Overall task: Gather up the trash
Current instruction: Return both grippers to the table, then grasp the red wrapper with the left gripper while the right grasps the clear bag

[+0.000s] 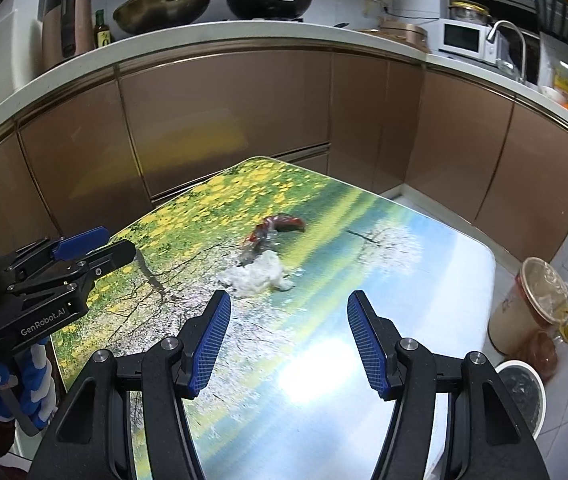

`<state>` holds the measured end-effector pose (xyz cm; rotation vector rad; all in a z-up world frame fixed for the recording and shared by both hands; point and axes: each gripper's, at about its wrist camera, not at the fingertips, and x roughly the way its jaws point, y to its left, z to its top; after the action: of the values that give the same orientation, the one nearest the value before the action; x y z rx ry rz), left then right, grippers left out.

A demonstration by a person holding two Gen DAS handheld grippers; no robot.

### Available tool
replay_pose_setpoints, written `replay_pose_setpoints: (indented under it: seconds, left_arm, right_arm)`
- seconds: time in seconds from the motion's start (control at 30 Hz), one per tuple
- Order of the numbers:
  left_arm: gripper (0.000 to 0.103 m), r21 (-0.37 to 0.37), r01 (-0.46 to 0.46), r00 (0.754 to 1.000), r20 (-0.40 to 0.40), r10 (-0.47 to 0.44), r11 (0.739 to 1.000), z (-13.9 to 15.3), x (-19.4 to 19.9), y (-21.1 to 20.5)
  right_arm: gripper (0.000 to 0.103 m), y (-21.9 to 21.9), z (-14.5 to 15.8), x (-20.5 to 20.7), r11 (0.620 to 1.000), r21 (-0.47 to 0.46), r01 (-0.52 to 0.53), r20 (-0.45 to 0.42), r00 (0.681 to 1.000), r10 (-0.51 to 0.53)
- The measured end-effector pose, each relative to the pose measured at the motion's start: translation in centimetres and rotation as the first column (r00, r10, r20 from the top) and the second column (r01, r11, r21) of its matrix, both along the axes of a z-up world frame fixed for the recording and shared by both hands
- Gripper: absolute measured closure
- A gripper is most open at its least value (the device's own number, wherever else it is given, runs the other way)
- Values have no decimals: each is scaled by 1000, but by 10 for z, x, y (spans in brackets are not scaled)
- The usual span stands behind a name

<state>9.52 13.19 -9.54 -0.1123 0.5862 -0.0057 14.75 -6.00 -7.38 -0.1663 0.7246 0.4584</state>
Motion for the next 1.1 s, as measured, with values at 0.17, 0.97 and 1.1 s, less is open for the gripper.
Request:
replay_pose_setpoints:
  seconds: [0.17, 0.97, 1.1]
  left_arm:
    - [56, -7, -29, 999, -16, 29, 1000, -9, 4, 17]
    - [46, -95, 125, 978, -154, -139, 988, -55, 100, 43]
    - [46, -109, 183, 959, -200, -202, 977, -60, 149, 25]
  right_arm:
    - [43, 18, -8, 9, 1000, -7, -27, -21, 999, 27]
    - [37, 64, -89, 96, 995, -9, -103, -174, 980, 100]
    - [37, 72, -103, 116, 992, 4, -126, -188, 974, 124]
